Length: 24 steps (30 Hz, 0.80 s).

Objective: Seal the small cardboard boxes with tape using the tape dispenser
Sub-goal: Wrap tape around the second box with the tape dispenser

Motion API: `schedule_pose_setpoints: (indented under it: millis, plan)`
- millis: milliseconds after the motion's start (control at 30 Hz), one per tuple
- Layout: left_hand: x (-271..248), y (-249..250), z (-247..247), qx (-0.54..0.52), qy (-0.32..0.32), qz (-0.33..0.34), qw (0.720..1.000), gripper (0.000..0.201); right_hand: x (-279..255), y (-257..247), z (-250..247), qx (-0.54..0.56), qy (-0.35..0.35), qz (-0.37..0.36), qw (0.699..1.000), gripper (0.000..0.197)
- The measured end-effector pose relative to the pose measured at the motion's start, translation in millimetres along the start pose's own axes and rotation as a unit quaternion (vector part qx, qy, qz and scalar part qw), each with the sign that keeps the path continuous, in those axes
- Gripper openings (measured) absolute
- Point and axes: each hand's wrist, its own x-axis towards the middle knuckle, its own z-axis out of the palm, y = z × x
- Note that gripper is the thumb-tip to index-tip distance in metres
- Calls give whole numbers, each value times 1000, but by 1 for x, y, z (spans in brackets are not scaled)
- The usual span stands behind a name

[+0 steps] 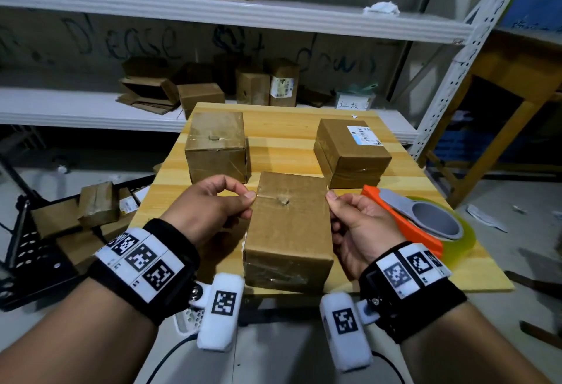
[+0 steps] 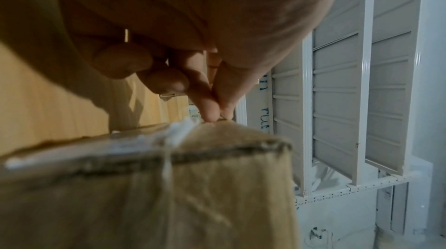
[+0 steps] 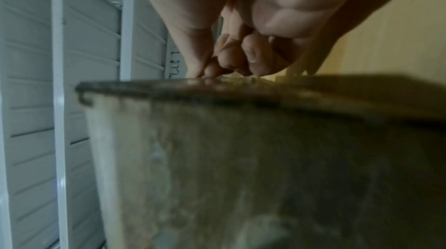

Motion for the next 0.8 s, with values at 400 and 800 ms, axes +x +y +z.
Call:
schedule_pose_setpoints:
  millis: [400,800]
  plan:
    - [3,-7,2,-68,-55,-29,996,17,0,9,0,23,-15,-1,1000,37]
    - [-1,-21,13,-123,-86,-8,989,27,-2,12,-3,41,-9,11,999,65]
